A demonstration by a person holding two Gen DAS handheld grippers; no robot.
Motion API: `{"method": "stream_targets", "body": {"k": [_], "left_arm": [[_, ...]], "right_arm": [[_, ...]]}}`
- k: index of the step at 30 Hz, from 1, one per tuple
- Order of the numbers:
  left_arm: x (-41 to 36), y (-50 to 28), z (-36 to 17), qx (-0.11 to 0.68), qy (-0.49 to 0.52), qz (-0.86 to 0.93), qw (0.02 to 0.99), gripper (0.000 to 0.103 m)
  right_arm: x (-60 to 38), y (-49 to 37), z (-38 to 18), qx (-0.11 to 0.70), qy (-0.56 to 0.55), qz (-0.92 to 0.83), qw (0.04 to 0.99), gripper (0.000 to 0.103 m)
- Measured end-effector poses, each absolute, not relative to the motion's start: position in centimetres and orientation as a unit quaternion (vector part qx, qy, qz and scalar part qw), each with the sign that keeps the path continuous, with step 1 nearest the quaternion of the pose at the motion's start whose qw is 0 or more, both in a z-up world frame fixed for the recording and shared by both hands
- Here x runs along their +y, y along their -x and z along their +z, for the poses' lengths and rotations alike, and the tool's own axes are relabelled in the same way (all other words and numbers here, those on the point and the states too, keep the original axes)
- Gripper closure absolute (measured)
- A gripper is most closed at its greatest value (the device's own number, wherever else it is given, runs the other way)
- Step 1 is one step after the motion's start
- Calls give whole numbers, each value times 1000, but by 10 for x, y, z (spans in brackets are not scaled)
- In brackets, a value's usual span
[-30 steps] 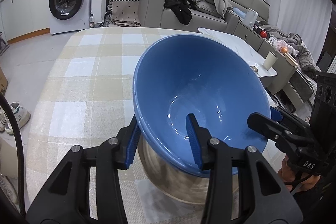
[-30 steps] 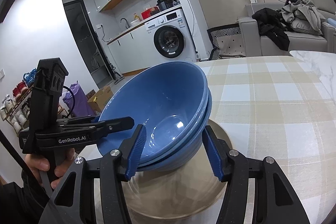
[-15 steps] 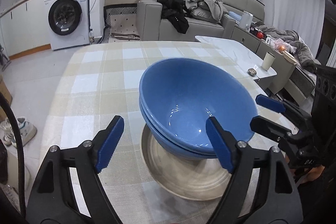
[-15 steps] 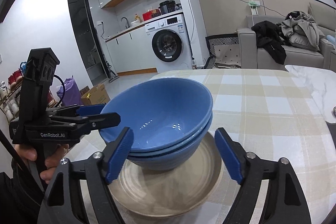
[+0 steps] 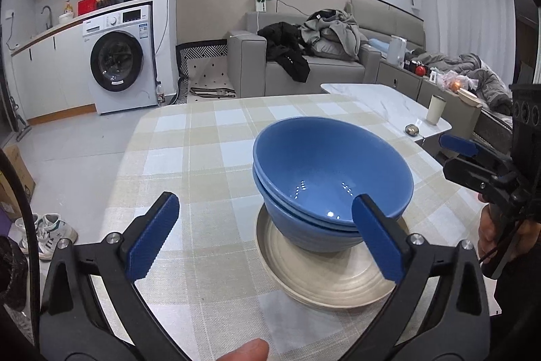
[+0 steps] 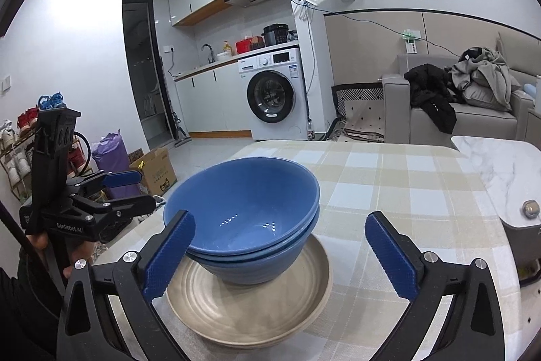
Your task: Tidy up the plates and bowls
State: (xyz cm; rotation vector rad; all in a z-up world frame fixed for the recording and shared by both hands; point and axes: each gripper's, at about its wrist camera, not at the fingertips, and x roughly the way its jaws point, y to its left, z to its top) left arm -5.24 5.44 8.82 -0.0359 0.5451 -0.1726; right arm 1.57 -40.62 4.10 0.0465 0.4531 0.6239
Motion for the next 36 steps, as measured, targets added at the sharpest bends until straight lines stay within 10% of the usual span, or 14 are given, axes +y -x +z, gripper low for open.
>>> {"method": "stream_targets", "body": {"k": [36], "left_arm": [[73, 57, 13, 213, 18, -69, 975, 1]], "right_arm": [[-439, 11, -12, 182, -17, 296, 938, 0]]}}
